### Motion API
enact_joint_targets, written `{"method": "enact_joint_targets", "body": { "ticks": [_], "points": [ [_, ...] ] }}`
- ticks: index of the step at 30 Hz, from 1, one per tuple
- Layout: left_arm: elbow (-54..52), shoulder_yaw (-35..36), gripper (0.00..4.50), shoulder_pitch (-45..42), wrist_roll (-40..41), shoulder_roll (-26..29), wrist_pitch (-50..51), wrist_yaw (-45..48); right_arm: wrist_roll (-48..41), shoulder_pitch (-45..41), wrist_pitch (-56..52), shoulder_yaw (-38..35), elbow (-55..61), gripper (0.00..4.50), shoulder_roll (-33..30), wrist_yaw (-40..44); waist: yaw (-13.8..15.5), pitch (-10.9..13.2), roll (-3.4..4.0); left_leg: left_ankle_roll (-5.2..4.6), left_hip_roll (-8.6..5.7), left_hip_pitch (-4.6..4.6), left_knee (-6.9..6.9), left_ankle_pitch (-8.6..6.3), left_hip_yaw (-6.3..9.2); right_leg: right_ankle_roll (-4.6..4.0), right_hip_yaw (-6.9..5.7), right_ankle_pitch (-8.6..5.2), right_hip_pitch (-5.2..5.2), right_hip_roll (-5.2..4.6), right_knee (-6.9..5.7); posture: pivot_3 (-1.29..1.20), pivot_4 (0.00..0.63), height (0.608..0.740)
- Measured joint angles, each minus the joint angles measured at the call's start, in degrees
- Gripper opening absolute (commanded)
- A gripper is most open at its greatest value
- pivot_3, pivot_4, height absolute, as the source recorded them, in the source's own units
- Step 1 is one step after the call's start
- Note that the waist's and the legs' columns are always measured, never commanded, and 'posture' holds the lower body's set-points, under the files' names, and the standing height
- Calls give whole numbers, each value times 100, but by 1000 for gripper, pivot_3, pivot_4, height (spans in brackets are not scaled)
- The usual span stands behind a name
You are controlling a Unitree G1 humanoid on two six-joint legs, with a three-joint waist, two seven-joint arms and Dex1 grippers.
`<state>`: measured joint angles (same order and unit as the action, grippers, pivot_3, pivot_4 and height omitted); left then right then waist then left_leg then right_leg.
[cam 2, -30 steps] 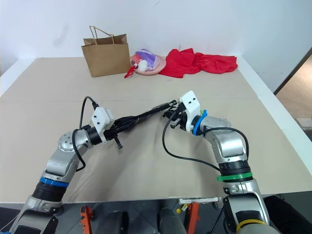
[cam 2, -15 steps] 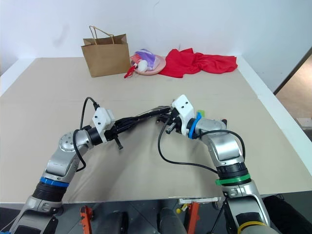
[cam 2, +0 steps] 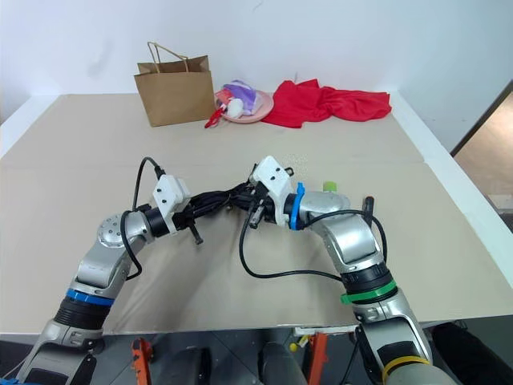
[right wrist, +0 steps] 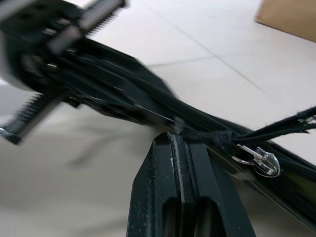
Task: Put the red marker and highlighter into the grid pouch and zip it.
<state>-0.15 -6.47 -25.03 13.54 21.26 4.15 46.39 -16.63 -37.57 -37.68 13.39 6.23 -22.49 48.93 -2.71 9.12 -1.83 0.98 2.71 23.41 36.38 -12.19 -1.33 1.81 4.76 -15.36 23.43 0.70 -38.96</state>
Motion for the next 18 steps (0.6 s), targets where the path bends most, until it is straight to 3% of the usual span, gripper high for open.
{"method": "enact_joint_targets", "body": {
  "ticks": [9,10,14,17,18],
  "points": [
    [1,6,0,-37,0,2,15,32,-78,4,-187,227,252,29,99,99,2,1,-1,0,-1,0,0,0,3,0,-2,0,0,-1,0,0,150,740],
    [0,10,0,-38,0,0,15,22,-41,5,-187,221,215,658,159,-8,1,1,-1,0,0,0,0,0,3,0,-2,0,0,0,0,0,150,740],
    [-1,10,0,-52,3,-21,16,9,-16,6,-243,215,139,2269,160,-155,2,1,0,0,0,1,0,0,6,-1,-4,0,-1,-1,0,0,150,740],
    [-7,-31,0,-44,5,-46,22,21,-218,155,-454,66,542,3823,-208,-29,18,2,-2,1,-6,10,0,-1,11,-1,-8,0,0,-8,4,0,150,740],
    [-7,-34,0,-41,5,-49,27,23,-417,264,-610,-74,784,3823,-318,42,18,2,-2,3,-6,13,0,-2,12,-1,-8,0,1,-8,7,0,150,740]
  ]
}}
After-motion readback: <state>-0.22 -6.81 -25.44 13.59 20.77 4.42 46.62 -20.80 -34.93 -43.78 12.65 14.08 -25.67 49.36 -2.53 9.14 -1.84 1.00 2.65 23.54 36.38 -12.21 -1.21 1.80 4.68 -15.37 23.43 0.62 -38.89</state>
